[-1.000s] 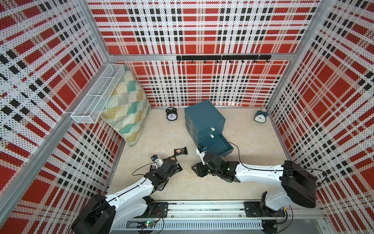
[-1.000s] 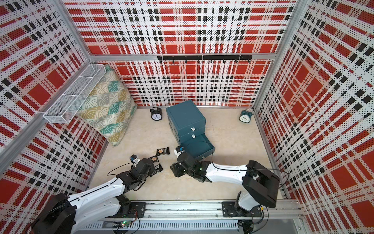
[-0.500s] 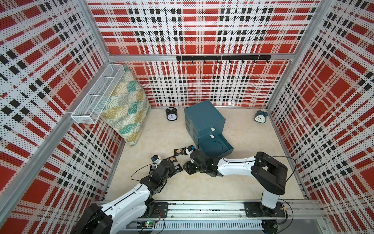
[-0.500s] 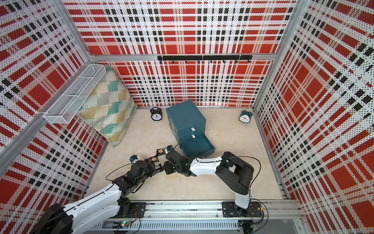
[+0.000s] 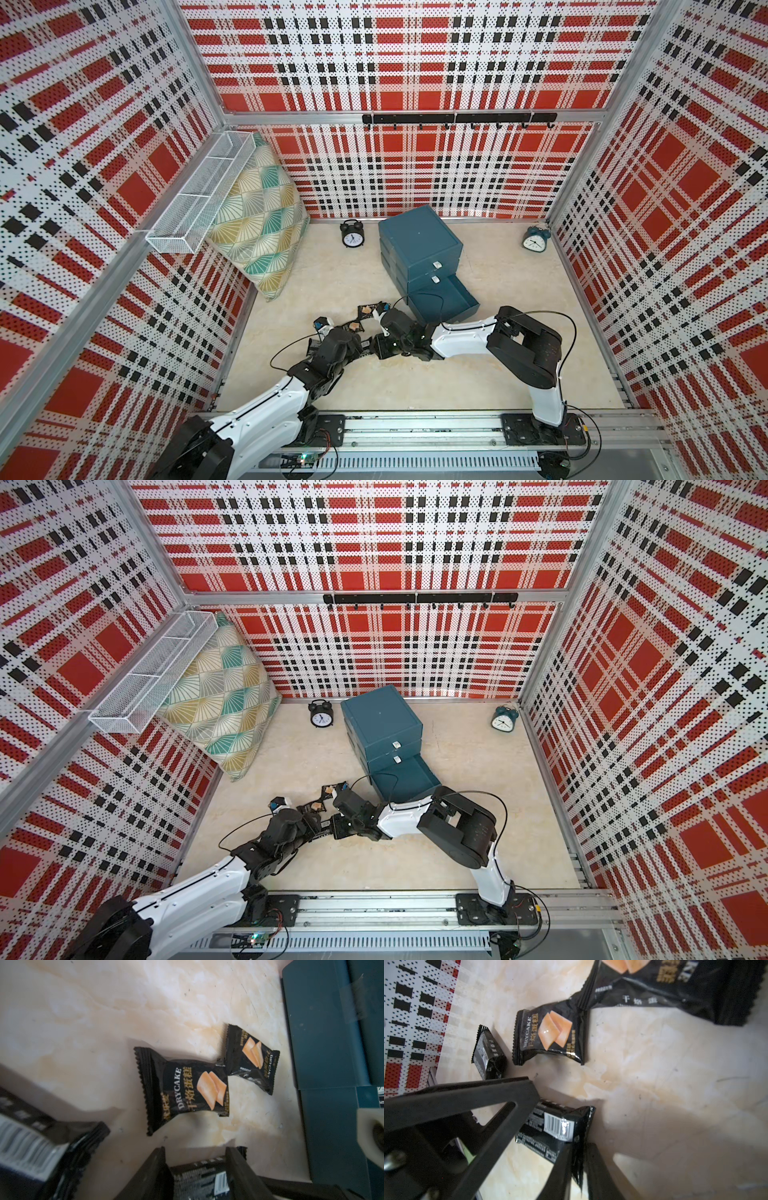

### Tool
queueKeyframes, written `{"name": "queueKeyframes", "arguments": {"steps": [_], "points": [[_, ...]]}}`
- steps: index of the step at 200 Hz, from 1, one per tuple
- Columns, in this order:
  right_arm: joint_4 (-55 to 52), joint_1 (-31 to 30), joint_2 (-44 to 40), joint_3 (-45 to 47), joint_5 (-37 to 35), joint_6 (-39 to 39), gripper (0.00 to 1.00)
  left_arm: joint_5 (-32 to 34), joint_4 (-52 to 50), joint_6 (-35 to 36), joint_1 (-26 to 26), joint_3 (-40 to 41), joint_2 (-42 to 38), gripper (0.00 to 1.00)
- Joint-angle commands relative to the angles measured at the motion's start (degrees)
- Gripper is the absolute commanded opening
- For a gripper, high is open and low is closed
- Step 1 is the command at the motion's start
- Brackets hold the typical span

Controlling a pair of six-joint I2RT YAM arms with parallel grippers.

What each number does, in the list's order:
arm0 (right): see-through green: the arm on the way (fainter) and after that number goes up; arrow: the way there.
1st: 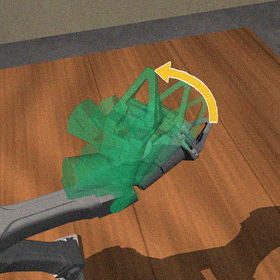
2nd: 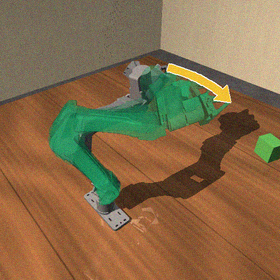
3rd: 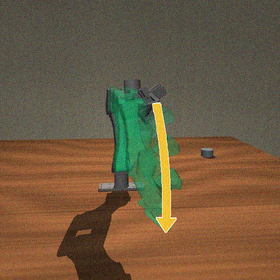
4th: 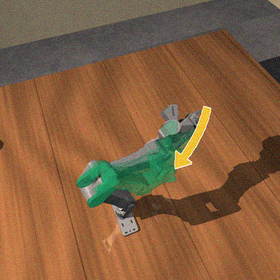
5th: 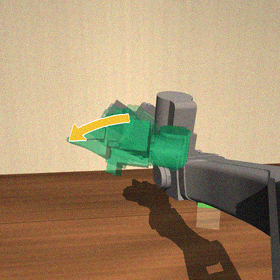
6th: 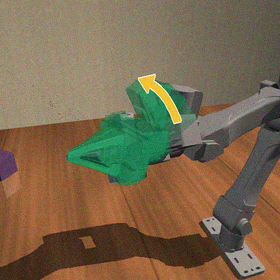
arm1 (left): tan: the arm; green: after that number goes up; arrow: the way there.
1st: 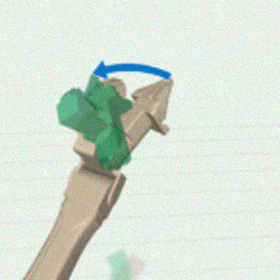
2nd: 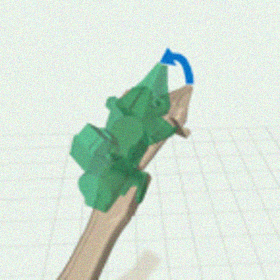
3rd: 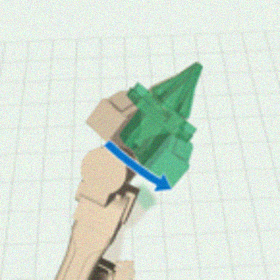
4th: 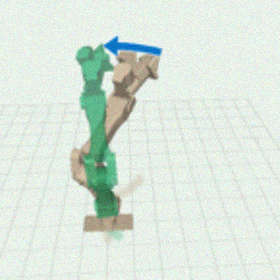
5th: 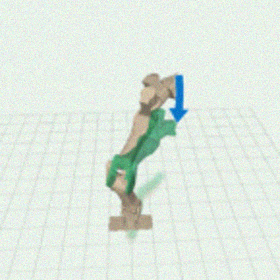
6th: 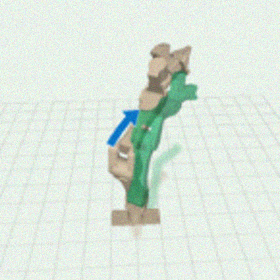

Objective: Place the cookies into the drawer by color
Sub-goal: Pick up the cookie at the center of the board.

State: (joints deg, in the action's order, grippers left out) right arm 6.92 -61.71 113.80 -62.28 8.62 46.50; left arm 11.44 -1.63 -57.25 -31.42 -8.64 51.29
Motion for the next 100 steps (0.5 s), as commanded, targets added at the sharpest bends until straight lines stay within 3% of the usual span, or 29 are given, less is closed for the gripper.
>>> {"name": "queueKeyframes", "arguments": {"steps": [1,24,100], "points": [[1.7,-0.4,0.2,0.4,0.3,1.0,0.11,-2.1,-1.0,0.8,0.5,1.1,0.3,0.53],[1.8,-0.4,-2.3,2.1,-1.4,1.2,0.00,-3.4,-0.9,1.5,0.4,0.6,-1.0,0.56],[-4.9,-0.4,-19.9,9.1,-12.4,-1.2,0.00,-2.5,-6.4,4.2,0.1,-8.2,-5.8,0.88]]}}
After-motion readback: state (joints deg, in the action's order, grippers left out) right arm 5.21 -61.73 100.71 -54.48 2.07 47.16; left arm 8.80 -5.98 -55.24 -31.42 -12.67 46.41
